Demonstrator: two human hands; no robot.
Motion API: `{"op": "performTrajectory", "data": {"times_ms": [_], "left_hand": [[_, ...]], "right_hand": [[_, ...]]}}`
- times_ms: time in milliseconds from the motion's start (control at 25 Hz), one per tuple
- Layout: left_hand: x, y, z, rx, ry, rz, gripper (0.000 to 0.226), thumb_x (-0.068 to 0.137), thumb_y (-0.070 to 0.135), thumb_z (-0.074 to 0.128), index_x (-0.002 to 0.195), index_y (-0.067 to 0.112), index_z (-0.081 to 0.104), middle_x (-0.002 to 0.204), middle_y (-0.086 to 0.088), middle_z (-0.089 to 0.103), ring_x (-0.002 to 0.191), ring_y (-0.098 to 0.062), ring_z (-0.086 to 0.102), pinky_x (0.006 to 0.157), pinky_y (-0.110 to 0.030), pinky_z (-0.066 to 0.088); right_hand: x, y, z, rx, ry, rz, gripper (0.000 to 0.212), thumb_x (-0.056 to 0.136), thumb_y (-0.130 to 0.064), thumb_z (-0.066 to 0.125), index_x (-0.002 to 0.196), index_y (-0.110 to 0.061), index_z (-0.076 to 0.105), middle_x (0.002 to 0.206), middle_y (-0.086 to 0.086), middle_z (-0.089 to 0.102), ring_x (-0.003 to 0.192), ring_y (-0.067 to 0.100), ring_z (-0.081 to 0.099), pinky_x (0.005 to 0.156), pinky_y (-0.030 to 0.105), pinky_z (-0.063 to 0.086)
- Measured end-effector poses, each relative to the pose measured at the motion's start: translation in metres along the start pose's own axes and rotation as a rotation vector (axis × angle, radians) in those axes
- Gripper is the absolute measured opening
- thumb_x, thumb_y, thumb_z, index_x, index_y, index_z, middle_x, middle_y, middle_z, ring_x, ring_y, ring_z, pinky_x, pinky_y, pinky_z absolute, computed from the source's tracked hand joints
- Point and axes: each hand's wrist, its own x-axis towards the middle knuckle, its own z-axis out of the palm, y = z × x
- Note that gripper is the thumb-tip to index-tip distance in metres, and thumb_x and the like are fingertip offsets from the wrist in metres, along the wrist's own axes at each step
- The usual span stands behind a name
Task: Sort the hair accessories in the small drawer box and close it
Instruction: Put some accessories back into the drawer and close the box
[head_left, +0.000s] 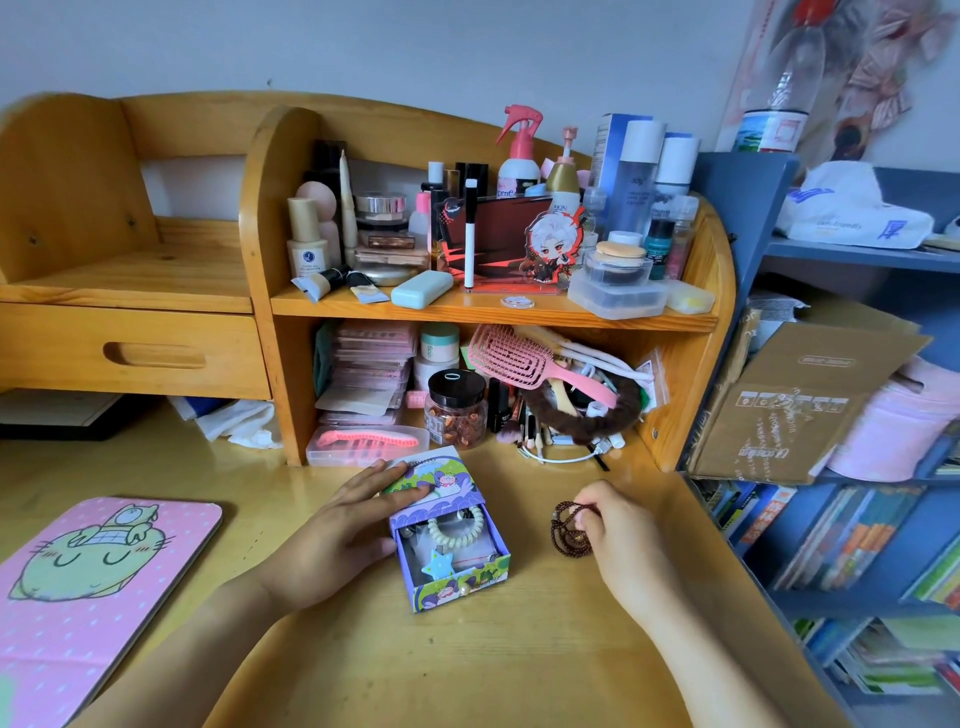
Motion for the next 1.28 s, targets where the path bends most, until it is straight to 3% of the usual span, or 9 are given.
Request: {"op": "performTrajectory", "data": {"times_ms": [120,280,480,640,800,920,1080,1280], "left_hand": [[0.0,0.0,0.0,0.003,0.003,-0.001,0.056,0.084,0.029,0.057,0.133,0.049,0.037,0.151,0.015,0.021,0.141,-0.003,0.004,0.114,-0.032,0.012],[0.0,0.0,0.001,0.0,0.004,-0.001,0.056,0.083,0.03,0.056,0.132,0.05,0.036,0.15,0.016,0.022,0.141,-0.002,0.004,0.114,-0.032,0.011],[0.001,0.001,0.0,0.005,0.009,0.004,0.057,0.083,0.031,0.056,0.132,0.05,0.035,0.15,0.016,0.022,0.141,-0.001,0.004,0.114,-0.03,0.011],[0.0,0.0,0.0,0.002,0.01,0.004,0.056,0.083,0.03,0.057,0.132,0.049,0.037,0.15,0.015,0.022,0.141,-0.002,0.005,0.114,-0.032,0.012],[0.0,0.002,0.0,-0.013,0.009,-0.004,0.056,0.084,0.026,0.057,0.132,0.048,0.037,0.15,0.016,0.021,0.141,-0.001,0.004,0.113,-0.031,0.012],[-0.001,0.003,-0.001,-0.014,0.011,-0.003,0.056,0.084,0.027,0.057,0.132,0.048,0.038,0.15,0.016,0.021,0.141,-0.001,0.004,0.113,-0.031,0.012],[0.0,0.002,-0.001,-0.01,0.013,0.003,0.06,0.086,0.018,0.062,0.132,0.047,0.038,0.15,0.016,0.021,0.141,-0.002,0.004,0.113,-0.031,0.011],[0.0,0.003,-0.002,-0.003,0.008,0.0,0.058,0.086,0.021,0.06,0.132,0.047,0.038,0.15,0.016,0.021,0.141,-0.002,0.003,0.113,-0.031,0.011]], "right_hand": [[-0.008,0.011,-0.016,0.031,-0.014,0.017,0.014,0.092,-0.011,0.049,0.09,-0.022,0.058,0.083,-0.011,0.063,0.076,0.001,0.058,0.058,0.015,0.042],[-0.021,0.029,-0.031,0.01,-0.075,0.093,0.019,0.092,-0.012,0.05,0.085,-0.029,0.056,0.079,-0.014,0.064,0.077,-0.002,0.056,0.061,0.018,0.045],[-0.032,0.039,-0.039,-0.04,-0.121,0.16,0.012,0.092,-0.019,0.053,0.087,-0.027,0.06,0.079,-0.012,0.066,0.058,0.0,0.063,0.046,0.012,0.04],[-0.035,0.035,-0.037,-0.147,-0.06,0.147,0.006,0.089,-0.025,0.058,0.087,-0.028,0.064,0.082,-0.014,0.063,0.074,0.006,0.06,0.054,0.015,0.043],[-0.036,0.033,-0.031,-0.14,0.011,0.137,0.009,0.086,-0.023,0.061,0.09,-0.027,0.068,0.091,-0.011,0.061,0.077,0.005,0.057,0.054,0.011,0.036],[-0.038,0.032,-0.027,-0.138,0.018,0.134,0.017,0.085,-0.022,0.06,0.098,-0.029,0.068,0.095,-0.013,0.058,0.08,0.005,0.058,0.06,0.016,0.044],[-0.039,0.031,-0.026,-0.125,0.022,0.134,0.026,0.084,-0.019,0.055,0.105,-0.029,0.066,0.1,-0.013,0.057,0.081,0.004,0.058,0.062,0.019,0.046],[-0.038,0.032,-0.023,-0.129,0.035,0.138,0.037,0.088,-0.014,0.05,0.122,-0.027,0.054,0.108,-0.007,0.056,0.081,0.008,0.058,0.064,0.021,0.047]]}}
